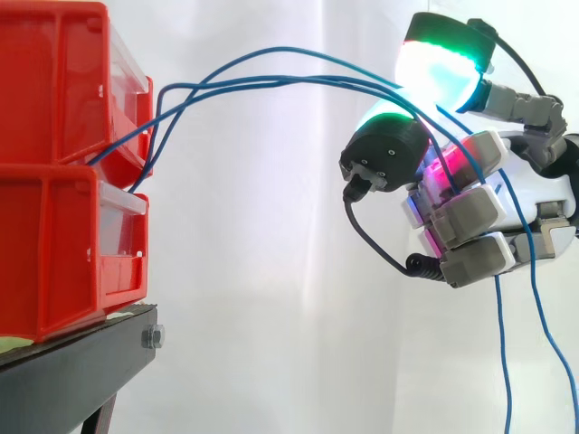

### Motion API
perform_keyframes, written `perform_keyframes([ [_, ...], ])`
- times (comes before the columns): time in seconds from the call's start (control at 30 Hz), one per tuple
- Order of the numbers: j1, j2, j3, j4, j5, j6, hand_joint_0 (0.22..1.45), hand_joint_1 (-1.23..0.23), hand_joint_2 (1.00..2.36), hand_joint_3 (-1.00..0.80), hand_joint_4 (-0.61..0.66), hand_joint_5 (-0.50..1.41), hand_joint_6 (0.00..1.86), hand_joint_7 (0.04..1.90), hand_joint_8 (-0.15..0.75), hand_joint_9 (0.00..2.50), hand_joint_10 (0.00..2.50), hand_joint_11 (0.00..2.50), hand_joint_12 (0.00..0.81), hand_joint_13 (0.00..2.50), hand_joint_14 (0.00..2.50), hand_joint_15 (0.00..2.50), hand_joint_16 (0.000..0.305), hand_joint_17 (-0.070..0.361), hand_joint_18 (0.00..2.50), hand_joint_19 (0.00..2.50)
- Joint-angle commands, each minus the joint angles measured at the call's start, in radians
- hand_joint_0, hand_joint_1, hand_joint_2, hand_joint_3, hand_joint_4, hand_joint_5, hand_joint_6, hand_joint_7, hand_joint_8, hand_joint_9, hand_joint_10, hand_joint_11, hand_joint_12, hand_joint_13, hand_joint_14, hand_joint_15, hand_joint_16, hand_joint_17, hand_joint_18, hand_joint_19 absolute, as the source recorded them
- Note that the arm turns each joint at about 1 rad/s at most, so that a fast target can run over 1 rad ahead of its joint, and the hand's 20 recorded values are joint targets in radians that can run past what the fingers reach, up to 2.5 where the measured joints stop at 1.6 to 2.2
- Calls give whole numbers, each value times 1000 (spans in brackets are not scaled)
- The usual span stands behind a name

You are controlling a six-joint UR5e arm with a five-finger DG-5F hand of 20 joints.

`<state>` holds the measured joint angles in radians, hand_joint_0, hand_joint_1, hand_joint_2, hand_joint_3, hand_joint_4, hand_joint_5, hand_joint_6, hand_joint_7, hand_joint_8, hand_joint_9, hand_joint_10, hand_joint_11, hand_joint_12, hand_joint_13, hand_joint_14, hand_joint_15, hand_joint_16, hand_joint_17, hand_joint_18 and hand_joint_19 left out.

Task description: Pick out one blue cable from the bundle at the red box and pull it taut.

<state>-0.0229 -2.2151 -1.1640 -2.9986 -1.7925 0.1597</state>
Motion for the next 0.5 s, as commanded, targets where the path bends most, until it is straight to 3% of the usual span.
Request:
perform_keyframes([
  [0.0,-3,0,0,3,-1,9,711,-887,1014,-43,-309,-81,961,1012,250,986,16,447,307,1097,21,536,42,95,969,630],
  [0.23,-5,0,0,26,-2,67,704,-908,1010,-6,-327,-70,955,1003,253,1069,13,437,308,1134,19,521,44,98,1010,603],
  [0.4,-5,0,-2,37,-2,72,694,-927,1001,20,-331,-61,944,1034,265,1146,13,433,318,1181,18,517,47,106,1067,575],
  [0.47,-5,0,-2,38,-2,72,677,-926,1061,14,-342,-56,940,1058,263,1173,15,428,319,1201,18,509,48,107,1077,575],
])
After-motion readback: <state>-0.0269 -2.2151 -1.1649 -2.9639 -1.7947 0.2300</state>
